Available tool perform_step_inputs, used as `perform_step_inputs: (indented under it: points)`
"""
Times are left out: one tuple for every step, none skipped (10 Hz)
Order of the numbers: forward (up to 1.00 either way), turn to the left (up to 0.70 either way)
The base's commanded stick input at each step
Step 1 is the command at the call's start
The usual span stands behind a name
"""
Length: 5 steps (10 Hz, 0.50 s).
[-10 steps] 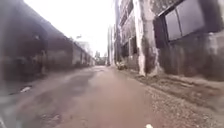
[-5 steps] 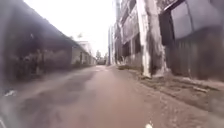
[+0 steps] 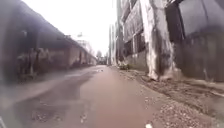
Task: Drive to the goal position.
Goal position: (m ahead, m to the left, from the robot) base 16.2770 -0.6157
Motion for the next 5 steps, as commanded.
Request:
perform_step_inputs:
  points:
    - [1.00,0.00]
    - [1.00,0.00]
    - [1.00,0.00]
    - [1.00,0.00]
    - [1.00,0.00]
